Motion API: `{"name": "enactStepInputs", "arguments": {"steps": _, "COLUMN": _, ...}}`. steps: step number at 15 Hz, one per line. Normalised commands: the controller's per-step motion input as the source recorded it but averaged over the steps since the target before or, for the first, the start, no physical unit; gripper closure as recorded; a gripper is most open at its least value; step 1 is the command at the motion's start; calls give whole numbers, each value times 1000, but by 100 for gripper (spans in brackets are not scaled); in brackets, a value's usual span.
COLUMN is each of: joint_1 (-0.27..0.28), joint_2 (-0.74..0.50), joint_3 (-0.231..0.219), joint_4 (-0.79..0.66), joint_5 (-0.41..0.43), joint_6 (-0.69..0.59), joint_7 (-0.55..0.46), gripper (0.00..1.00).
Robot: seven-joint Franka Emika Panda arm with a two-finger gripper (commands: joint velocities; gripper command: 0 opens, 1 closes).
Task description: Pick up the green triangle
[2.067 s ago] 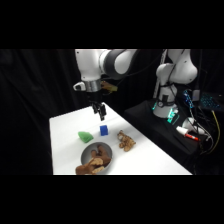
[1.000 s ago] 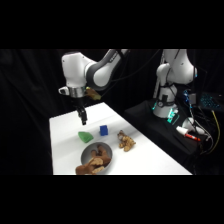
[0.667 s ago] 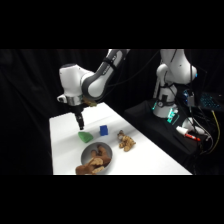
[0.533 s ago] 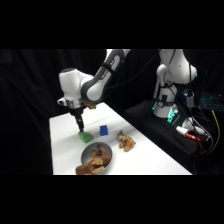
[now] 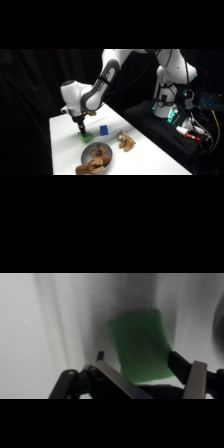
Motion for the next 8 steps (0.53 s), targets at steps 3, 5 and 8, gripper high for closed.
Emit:
{"name": "enactStepInputs", "arguments": {"steps": 3, "joint_1": -124, "joint_2": 204, "joint_3": 118, "joint_4": 213, "joint_5": 132, "joint_6": -10, "joint_7": -72, "gripper": 0}}
{"name": "enactStepInputs", "arguments": {"steps": 5, "joint_1": -124, "joint_2": 217, "joint_3": 112, "joint_4": 245, "joint_5": 137, "joint_6": -36, "joint_7": -87, "gripper": 0}}
{"name": "enactStepInputs", "arguments": {"steps": 8, "joint_1": -112, "joint_2": 215, "joint_3": 94, "joint_4": 247, "joint_5": 121, "joint_6": -41, "joint_7": -97, "gripper": 27}}
